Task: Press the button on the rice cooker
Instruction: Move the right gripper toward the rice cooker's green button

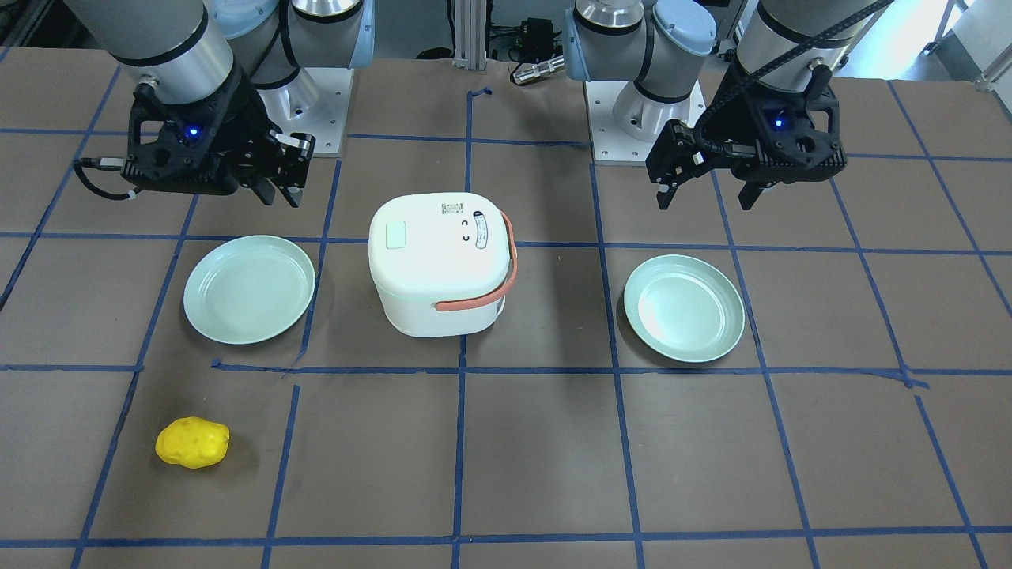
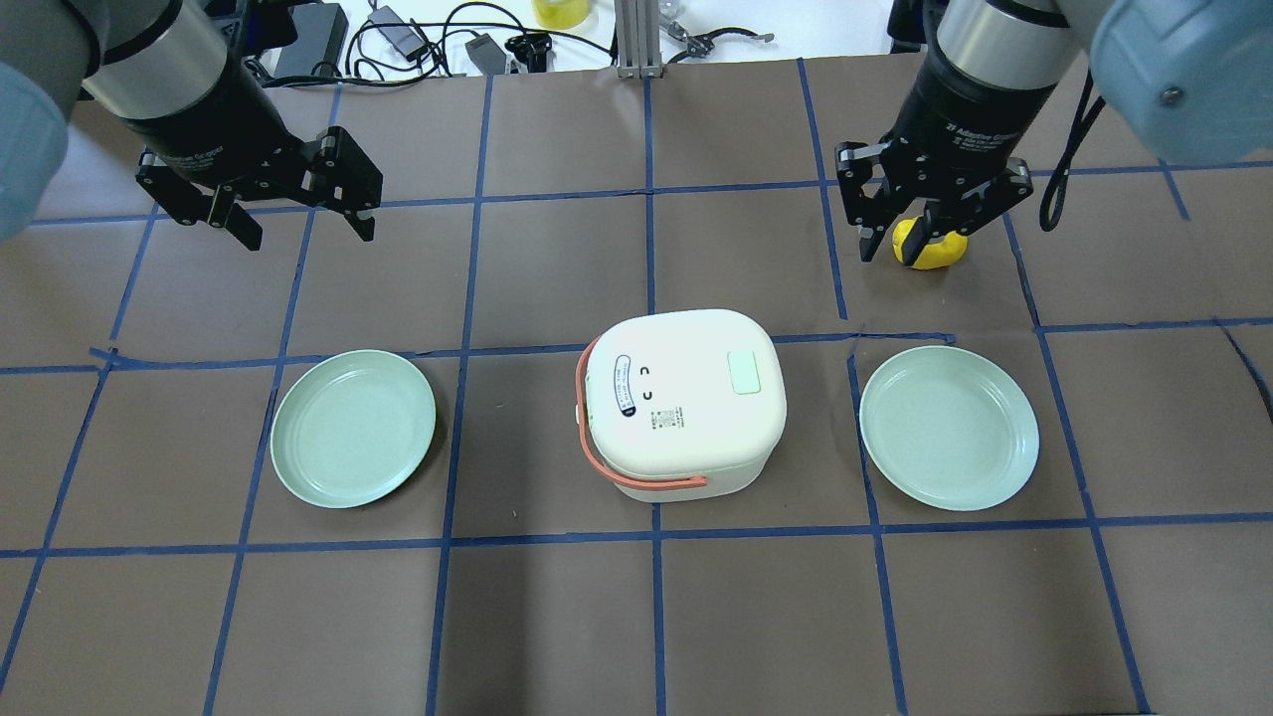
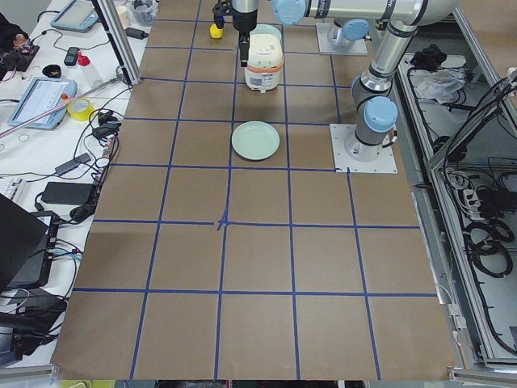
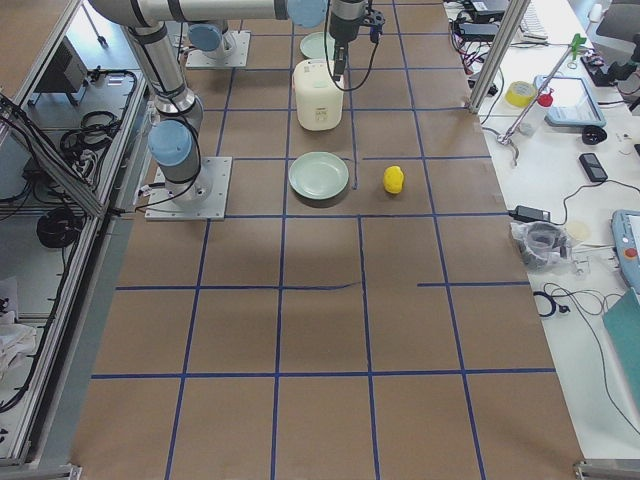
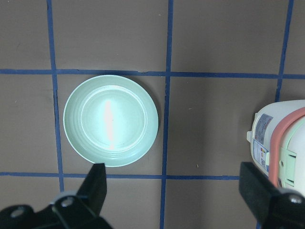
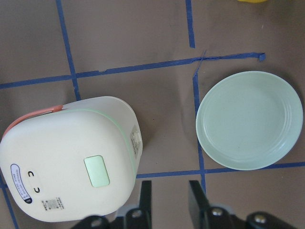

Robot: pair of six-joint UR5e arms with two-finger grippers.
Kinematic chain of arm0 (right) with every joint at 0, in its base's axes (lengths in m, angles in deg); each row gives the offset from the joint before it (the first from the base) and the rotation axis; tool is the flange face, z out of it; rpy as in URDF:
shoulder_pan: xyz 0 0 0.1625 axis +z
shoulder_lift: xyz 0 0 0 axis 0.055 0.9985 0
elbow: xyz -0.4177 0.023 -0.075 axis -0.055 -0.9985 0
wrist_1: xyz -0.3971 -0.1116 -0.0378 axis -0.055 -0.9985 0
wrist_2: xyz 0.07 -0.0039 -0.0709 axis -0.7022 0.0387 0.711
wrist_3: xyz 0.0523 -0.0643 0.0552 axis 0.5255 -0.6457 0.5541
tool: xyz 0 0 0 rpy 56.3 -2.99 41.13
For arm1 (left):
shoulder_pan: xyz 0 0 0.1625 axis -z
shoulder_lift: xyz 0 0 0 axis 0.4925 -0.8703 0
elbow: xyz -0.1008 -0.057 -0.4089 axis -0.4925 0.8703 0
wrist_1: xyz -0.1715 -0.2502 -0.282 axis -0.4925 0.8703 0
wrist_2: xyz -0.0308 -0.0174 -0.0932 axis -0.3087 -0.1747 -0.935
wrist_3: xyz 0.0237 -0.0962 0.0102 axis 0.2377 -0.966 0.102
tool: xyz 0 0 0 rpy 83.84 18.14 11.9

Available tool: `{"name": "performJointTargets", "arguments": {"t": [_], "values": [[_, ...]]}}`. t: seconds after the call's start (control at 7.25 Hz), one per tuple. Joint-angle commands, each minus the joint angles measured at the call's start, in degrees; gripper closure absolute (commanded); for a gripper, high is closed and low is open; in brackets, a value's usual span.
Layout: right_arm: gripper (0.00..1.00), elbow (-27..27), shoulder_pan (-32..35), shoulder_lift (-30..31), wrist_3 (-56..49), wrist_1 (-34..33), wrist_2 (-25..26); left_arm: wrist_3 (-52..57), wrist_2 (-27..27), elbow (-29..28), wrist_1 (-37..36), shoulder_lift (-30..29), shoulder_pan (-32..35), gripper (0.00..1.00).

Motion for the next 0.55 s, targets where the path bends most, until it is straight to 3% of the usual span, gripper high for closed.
{"name": "performJointTargets", "arguments": {"t": [0.0,0.41], "values": [[1.0,0.6,3.1,-1.5,1.7,-0.2,-0.8,-0.1,0.0,0.0,0.0,0.0,0.0,0.0],[1.0,3.5,5.6,-3.8,1.8,-6.8,-2.4,0.0,0.0,0.0,0.0,0.0,0.0,0.0]]}}
